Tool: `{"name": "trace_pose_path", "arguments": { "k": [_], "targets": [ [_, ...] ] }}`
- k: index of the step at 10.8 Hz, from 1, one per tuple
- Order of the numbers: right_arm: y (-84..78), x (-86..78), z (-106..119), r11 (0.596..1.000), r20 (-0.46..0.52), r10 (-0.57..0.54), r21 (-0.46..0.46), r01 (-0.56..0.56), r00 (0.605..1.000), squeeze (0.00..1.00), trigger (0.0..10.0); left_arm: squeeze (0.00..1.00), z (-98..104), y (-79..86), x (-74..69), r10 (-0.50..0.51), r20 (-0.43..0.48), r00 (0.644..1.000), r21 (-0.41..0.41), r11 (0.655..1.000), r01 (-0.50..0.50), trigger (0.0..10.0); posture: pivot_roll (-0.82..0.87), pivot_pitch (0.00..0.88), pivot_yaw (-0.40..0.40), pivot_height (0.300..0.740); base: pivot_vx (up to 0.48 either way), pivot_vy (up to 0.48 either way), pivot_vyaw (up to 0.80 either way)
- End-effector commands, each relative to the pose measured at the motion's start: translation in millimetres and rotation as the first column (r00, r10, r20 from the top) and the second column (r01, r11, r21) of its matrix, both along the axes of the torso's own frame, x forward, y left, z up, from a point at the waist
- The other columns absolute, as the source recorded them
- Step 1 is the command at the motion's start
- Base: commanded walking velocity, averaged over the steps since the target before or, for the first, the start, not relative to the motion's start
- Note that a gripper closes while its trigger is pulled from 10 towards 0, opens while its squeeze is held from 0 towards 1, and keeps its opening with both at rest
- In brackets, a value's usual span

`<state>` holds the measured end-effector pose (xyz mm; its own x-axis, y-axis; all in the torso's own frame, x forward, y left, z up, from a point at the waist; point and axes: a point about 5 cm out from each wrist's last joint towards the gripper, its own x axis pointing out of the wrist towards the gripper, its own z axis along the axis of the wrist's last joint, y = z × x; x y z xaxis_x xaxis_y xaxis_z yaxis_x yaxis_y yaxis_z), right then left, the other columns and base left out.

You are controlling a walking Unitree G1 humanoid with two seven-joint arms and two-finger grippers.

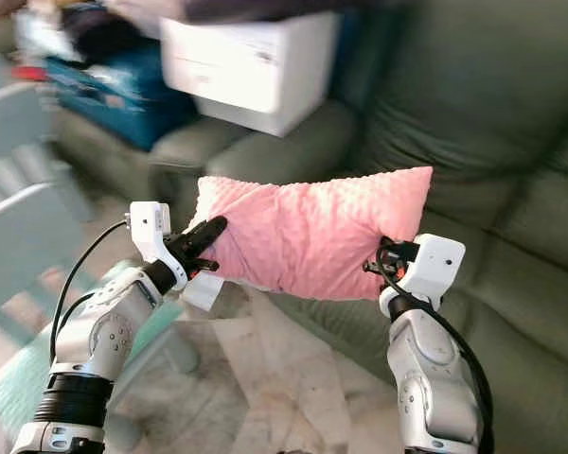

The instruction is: Move the pillow to the sofa

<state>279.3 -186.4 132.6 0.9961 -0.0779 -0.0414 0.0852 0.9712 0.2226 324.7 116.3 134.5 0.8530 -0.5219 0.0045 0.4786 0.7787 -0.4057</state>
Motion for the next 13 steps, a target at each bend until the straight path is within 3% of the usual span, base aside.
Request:
{"name": "trace_pose_path", "arguments": {
  "k": [1,10,13],
  "targets": [
    [-2.3,0.2,3.4,1.000,0.012,-0.010,-0.006,0.010,1.000,0.00,10.0,0.00,5.0,-1.5,2.3,-0.012,0.026,1.000,0.009,1.000,0.012,10.0,-0.17,0.105,-0.030,0.740,0.000,0.000,-0.80],
    [-1.2,1.3,3.9,1.000,0.013,-0.011,-0.008,0.011,1.000,0.00,10.0,0.00,6.3,-1.9,2.8,-0.021,0.054,0.998,0.025,0.999,0.020,10.0,-0.16,0.103,-0.025,0.740,0.000,0.000,-0.80],
    [-1.1,1.8,4.1,1.000,0.014,-0.011,-0.007,0.011,1.000,0.00,10.0,0.00,6.5,-2.2,2.9,-0.024,0.058,0.998,0.028,0.999,0.022,10.0,-0.16,0.102,-0.023,0.740,0.284,0.000,-0.80]
  ]
}}
